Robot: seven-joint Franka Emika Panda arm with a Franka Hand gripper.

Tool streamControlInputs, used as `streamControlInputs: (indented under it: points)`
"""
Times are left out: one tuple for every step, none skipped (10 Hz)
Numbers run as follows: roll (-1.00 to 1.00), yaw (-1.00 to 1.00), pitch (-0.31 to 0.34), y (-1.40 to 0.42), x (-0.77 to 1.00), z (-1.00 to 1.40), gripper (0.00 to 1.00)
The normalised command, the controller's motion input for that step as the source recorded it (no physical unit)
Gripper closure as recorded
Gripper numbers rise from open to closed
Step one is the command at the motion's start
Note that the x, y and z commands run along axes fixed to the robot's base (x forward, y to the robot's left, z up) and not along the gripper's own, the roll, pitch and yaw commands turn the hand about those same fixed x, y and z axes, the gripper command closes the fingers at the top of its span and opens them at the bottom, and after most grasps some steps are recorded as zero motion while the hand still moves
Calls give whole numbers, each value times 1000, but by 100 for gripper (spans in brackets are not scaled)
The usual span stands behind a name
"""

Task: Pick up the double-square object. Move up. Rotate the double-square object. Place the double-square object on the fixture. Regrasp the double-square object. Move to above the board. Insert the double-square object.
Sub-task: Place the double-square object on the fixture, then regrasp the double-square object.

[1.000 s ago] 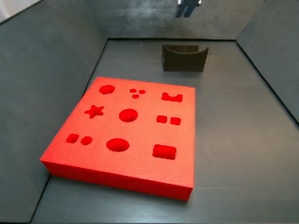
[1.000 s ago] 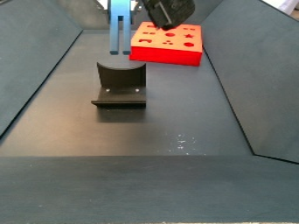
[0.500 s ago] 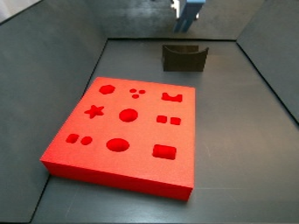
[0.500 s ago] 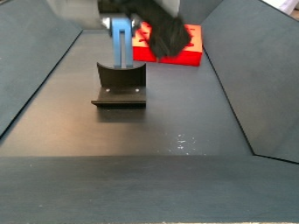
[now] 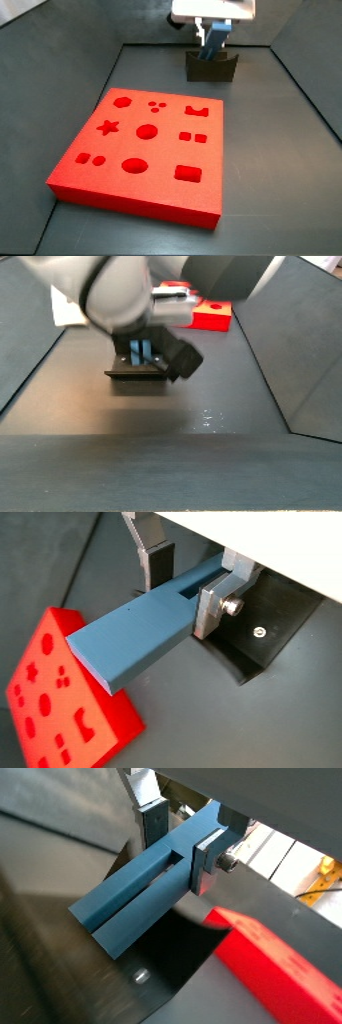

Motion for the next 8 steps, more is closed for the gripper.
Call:
streamControlInputs:
  points:
    - [-182,-198,11,97,140,-658,100]
    - [-180,-187,-9,82,122,-532,100]
    - [-153,-139,-39,77,91,-296,100]
    - [-128,-122,-55,100,86,-263,100]
    - [-120,-89,-63,107,76,-250,100]
    - [-120,-64,-63,105,76,-250,100]
    - [0,0,0,0,0,0,0]
    - [-13,-40,29,0,0,1000,0]
